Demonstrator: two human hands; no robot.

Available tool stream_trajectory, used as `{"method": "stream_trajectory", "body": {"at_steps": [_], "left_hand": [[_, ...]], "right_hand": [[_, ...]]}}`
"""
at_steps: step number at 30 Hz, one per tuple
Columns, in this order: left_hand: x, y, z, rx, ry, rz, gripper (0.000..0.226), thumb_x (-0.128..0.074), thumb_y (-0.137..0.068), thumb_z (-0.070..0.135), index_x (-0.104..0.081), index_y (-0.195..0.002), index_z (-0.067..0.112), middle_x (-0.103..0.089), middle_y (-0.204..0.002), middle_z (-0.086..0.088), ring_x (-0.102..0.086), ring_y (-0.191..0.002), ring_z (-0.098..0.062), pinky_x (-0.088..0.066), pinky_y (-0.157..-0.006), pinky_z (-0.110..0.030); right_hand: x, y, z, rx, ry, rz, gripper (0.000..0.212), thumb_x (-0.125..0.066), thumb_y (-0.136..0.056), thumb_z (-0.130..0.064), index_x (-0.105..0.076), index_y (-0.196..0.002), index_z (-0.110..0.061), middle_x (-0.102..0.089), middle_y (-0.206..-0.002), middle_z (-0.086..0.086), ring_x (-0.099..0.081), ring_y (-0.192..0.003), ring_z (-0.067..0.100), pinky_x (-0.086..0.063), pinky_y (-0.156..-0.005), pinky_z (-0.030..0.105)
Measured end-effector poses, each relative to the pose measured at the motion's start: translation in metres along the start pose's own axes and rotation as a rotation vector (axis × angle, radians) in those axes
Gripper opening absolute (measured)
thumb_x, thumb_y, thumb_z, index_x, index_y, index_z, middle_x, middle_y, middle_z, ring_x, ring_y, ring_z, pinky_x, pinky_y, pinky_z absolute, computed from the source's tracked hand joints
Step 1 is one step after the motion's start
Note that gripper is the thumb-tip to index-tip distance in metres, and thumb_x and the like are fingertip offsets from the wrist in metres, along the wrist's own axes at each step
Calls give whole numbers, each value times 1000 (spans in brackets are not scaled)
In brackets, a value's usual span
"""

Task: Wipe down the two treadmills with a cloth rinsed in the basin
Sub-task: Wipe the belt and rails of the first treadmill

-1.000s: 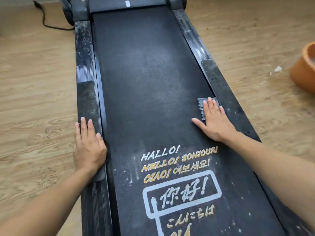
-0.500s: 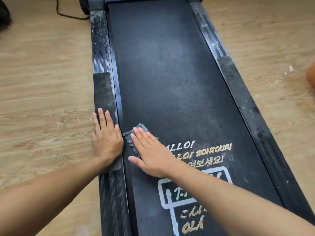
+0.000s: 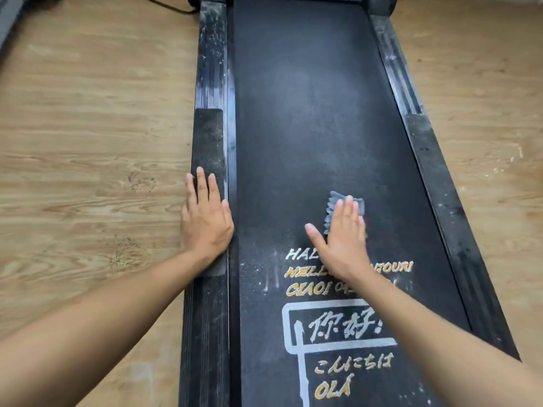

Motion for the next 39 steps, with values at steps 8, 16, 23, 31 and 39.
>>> {"method": "stream_trajectory", "body": {"at_steps": [8, 16, 23, 31, 39], "left_hand": [[5, 1, -2, -3, 14, 20, 62, -38, -108, 30, -26, -166, 10, -9, -177, -8, -7, -163, -32, -37, -116, -59], [4, 4, -3, -11, 14, 4, 63, -32, -111, 35, -17, -168, 12, 1, -178, -5, 4, -164, -29, -25, -125, -55], [4, -2, -13, -72, 21, -63, 68, -30, -113, 47, -11, -169, 15, 7, -178, -3, 10, -163, -26, -15, -128, -55], [18, 56, -14, -232, 147, 51, 61, -29, -112, 52, -39, -160, 17, -29, -172, -1, -13, -163, -16, -12, -132, -45], [5, 43, 7, -459, 86, 183, 51, -35, -110, 31, -51, -153, 10, -41, -167, -4, -31, -158, -22, -22, -128, -53]], "right_hand": [[-30, 33, -128, 654, 231, -262, 75, -30, -107, -48, -5, -168, -11, 7, -175, 6, 7, -162, 18, -11, -131, 41], [41, 21, -67, 516, -36, -154, 59, -63, -101, -18, -45, -156, -23, -45, -157, -3, -36, -144, 20, -32, -122, 39], [19, 0, -75, 463, 40, -170, 35, -75, -95, -35, -61, -126, -30, -53, -117, -6, -44, -118, 20, -48, -101, 45], [54, 7, -75, 429, -119, -151, 9, -59, -100, -24, -51, -99, -26, -68, -84, -3, -58, -73, 20, -48, -71, 41], [43, 28, -150, 693, 54, 4, 13, -50, -96, -25, -40, -103, -29, -73, -107, -3, -63, -102, 23, -41, -95, 40]]}}
Point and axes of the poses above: each hand's wrist, its own y-axis away from the middle knuckle, its own x-axis out of the back of the hand, z = x × y, the point moved 8 cm from there along -y, towards the middle knuckle
